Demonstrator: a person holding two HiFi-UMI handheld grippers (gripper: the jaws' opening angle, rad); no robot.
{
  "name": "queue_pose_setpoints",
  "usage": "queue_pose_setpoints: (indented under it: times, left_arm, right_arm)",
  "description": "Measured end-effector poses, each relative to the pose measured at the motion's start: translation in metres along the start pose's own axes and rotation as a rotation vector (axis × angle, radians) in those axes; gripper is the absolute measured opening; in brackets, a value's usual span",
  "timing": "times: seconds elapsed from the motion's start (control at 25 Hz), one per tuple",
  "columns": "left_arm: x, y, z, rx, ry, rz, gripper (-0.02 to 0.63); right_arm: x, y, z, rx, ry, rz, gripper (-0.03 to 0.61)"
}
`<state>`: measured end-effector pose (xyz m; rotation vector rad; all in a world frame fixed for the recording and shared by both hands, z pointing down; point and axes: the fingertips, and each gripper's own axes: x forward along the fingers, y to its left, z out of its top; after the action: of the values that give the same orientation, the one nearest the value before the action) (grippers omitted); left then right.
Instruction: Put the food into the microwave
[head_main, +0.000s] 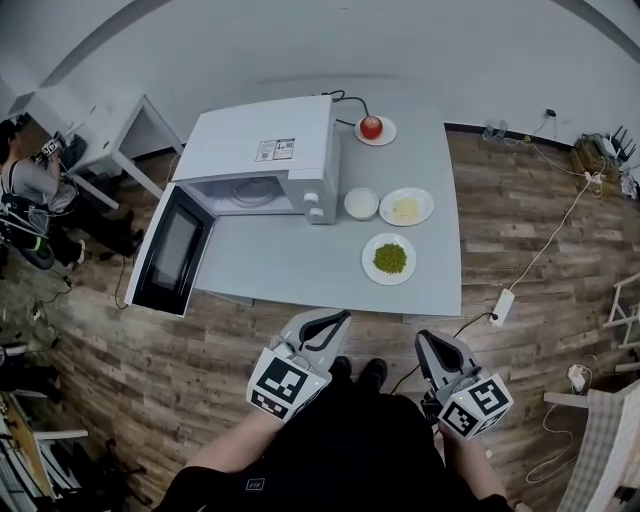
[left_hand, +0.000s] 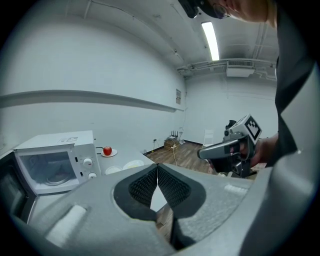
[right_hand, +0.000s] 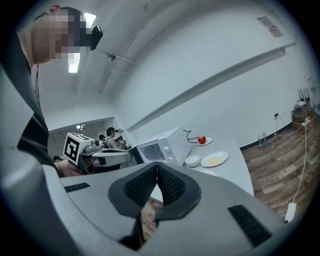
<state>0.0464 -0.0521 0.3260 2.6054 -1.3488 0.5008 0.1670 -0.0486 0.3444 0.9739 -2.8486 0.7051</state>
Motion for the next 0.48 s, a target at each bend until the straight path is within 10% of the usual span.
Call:
queue_pose_setpoints:
  times: [0.48]
  left_arm:
    - [0.059,0.04,-0.026,0.13,0.107,-0.031,0.009]
  right_arm:
    - [0.036,-0.027,-0.015,0.066,0.058,-0.055,0.014]
